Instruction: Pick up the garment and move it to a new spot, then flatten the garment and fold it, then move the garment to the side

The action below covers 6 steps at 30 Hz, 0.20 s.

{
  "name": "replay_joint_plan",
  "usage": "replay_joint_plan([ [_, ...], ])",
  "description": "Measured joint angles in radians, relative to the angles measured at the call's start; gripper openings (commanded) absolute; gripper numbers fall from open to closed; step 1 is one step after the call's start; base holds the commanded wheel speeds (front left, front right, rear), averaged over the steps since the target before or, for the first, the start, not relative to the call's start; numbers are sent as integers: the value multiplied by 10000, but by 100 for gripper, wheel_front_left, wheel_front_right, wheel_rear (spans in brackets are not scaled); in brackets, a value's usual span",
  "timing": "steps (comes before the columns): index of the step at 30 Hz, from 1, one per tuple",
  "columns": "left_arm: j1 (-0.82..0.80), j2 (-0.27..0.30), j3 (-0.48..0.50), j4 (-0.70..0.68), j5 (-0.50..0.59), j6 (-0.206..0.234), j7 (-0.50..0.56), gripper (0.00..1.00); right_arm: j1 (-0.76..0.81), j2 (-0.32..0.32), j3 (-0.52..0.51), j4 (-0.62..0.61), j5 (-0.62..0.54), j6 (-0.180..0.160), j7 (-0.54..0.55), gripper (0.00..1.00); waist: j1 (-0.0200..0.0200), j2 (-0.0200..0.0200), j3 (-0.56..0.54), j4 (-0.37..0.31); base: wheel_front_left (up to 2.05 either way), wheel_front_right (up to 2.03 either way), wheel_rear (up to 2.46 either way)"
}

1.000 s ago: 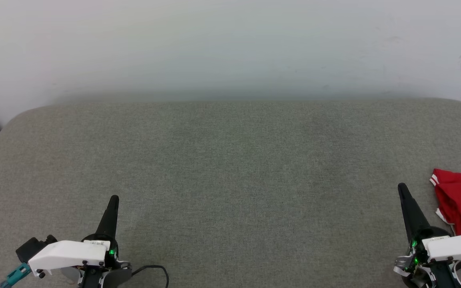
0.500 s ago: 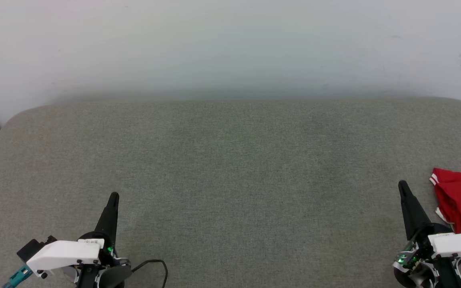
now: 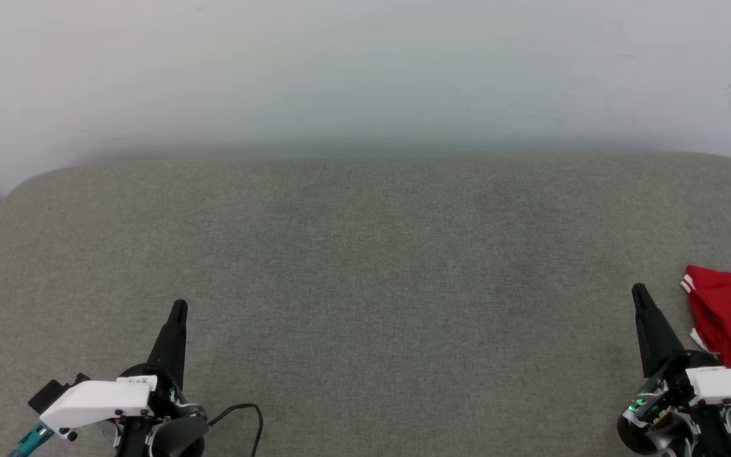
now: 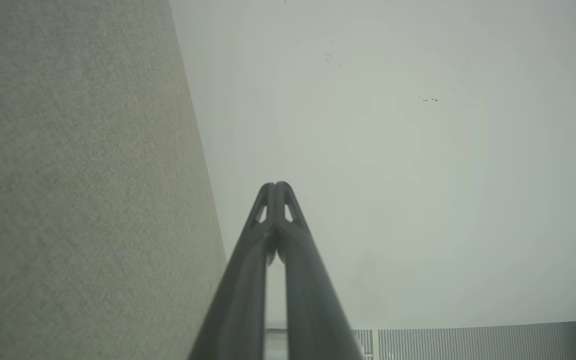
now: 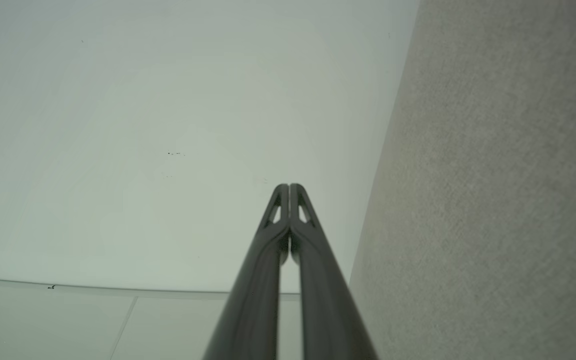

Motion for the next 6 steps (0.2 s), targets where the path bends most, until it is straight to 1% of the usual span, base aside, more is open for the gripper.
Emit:
replay_joint_plan([
  [6,-5,-4,0,0,0,0,0,0,-9,8,-15,0,0,0,4,0,0,0,0,0,0,0,0],
])
